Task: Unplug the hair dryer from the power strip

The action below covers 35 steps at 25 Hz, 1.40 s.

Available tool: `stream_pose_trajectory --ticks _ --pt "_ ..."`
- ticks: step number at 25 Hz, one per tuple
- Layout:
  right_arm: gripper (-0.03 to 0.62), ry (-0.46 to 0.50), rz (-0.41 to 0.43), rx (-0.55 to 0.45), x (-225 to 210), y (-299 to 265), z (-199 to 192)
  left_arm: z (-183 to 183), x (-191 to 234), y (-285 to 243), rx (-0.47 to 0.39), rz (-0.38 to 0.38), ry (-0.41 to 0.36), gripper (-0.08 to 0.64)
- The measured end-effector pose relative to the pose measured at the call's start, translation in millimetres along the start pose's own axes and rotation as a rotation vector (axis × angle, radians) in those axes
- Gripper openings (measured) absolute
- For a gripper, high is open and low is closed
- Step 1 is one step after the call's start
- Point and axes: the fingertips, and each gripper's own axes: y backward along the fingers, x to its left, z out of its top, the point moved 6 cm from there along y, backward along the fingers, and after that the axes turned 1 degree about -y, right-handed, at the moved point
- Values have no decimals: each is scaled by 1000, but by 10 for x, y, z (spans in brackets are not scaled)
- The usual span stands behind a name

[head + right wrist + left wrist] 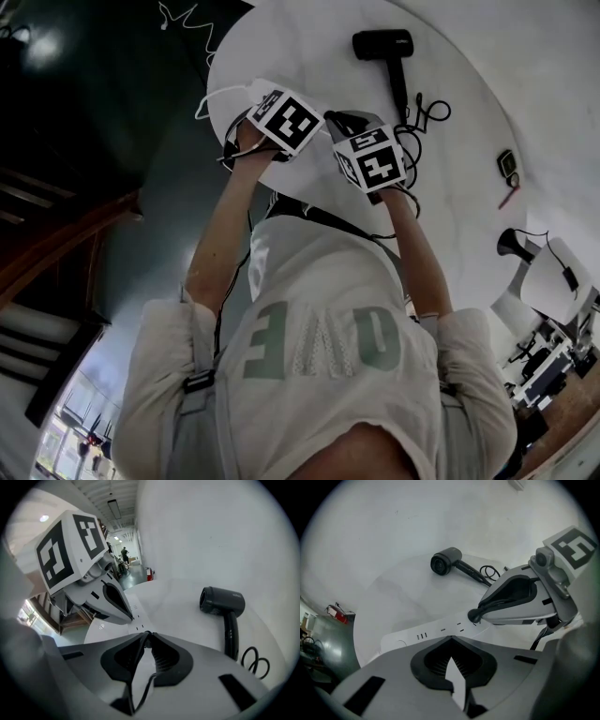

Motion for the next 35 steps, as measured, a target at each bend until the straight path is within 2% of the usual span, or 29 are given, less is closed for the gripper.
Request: stream_pose_trajectory --ticks 3,6,8,12,15,17,21,22,23,24,26,29,35 --pt "57 88 -17 9 68 41 27 -1 -33 -20 24 20 -16 12" --pt "55 188 -44 17 79 104 84 26 -34 -38 32 -30 -7 12" --pt "54 189 -42 11 57 121 97 45 -39 -38 34 -33 -14 12" --pt "54 109 -1 -12 7 128 54 50 -55 -50 48 -12 -25 12" --pt "54 179 -9 3 70 159 27 27 -52 -51 57 -40 -2 12" --pt "54 112 28 2 18 128 -9 35 -55 -49 49 -29 -10 12" --pt "54 -227 141 9 -272 20 14 104 -84 -74 63 2 -43 11" --pt "55 -291 160 20 -323 13 32 122 -86 -84 74 0 -48 11" --pt "55 -315 163 31 -345 18 53 136 -80 -92 83 -9 -45 12" --pt "55 -292 147 39 -334 30 69 144 -69 -97 89 -23 -37 12" --pt "52 -167 89 45 -248 66 69 147 -62 -102 100 -44 -21 12" --pt "51 -9 25 42 -130 122 26 160 -85 -109 125 -30 -32 12" --pt "49 145 -31 43 33 204 29 115 -84 -97 136 -55 19 12"
